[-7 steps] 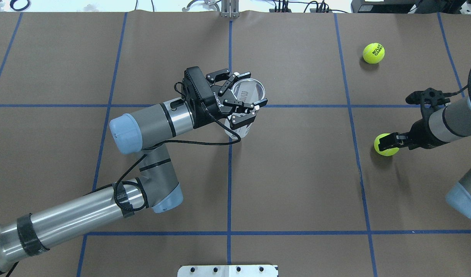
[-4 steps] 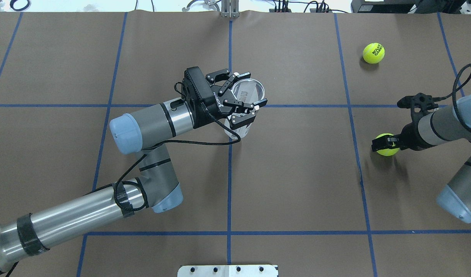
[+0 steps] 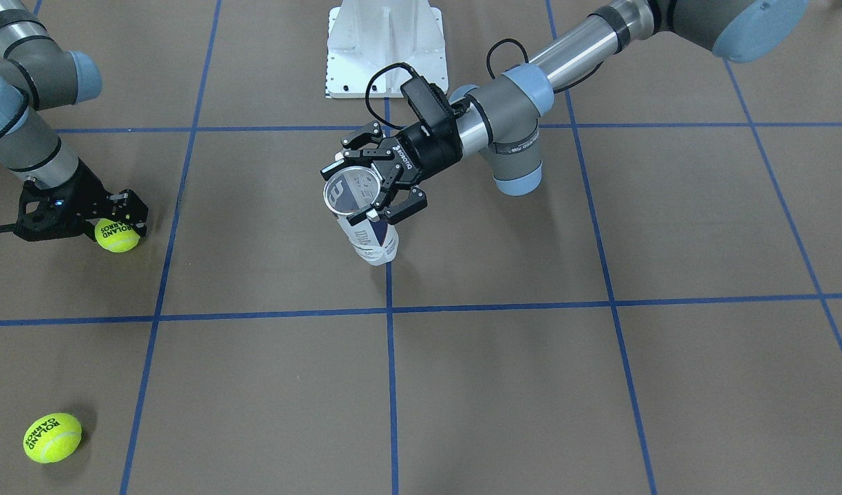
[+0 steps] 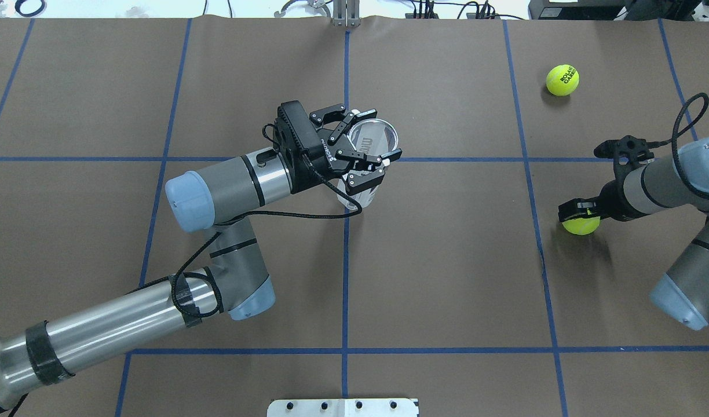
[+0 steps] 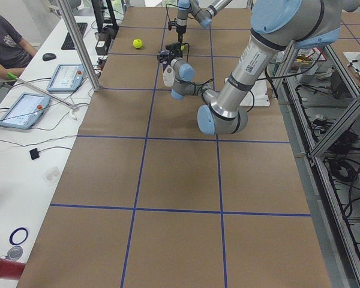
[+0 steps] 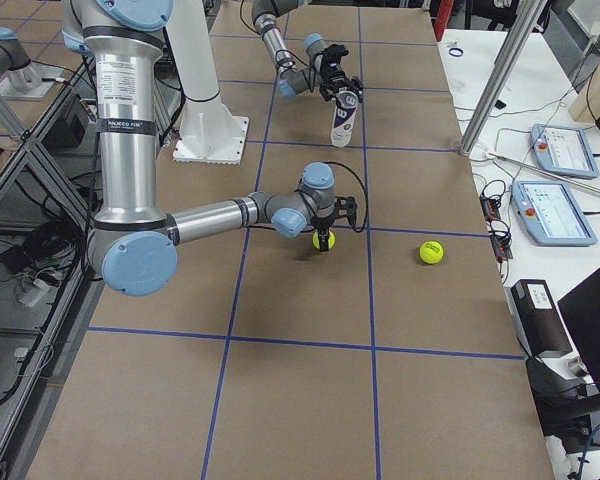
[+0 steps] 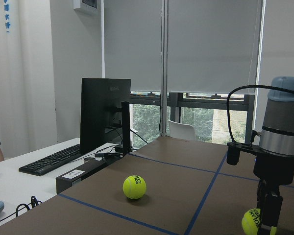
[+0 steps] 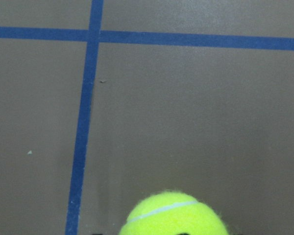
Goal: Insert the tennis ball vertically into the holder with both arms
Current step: 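Grasp the nearer tennis ball with the right gripper while the left holds the can, then carry the tennis ball with the right gripper over the can's open top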
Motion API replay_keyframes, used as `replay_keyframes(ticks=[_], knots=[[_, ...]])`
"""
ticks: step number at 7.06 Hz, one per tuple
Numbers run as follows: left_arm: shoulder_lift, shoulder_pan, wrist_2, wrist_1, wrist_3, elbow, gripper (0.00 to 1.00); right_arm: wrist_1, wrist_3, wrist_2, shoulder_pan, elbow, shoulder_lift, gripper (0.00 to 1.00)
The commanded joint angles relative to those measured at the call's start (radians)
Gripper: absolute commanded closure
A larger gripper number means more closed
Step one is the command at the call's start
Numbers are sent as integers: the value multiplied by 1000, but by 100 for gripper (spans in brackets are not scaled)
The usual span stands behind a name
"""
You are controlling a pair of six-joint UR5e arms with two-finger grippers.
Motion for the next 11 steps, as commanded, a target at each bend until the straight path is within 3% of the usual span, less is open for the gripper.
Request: replay_keyframes(ticks=[1, 3, 4, 6, 8, 9, 11], knots=[[2, 2, 0, -6, -3, 3, 22, 0, 0, 3, 5, 10, -3, 100], [0, 2, 2, -58, -5, 14, 23, -15, 14, 14, 12, 65, 8, 100], [0, 8, 2, -145, -3, 69, 24, -38, 30, 25, 17, 69, 52, 100], [-3, 15, 21, -192, -3, 85, 24, -287, 41, 98, 61, 128, 196, 100], [0, 29, 37, -238, 2, 88, 24, -505, 53, 100, 63, 171, 346, 100], [0, 37, 37, -239, 2, 86, 24, -579, 60, 106, 63, 190, 395, 100], [41, 54, 38, -281, 3, 85, 24, -606, 142, 129, 57, 201, 460, 100]])
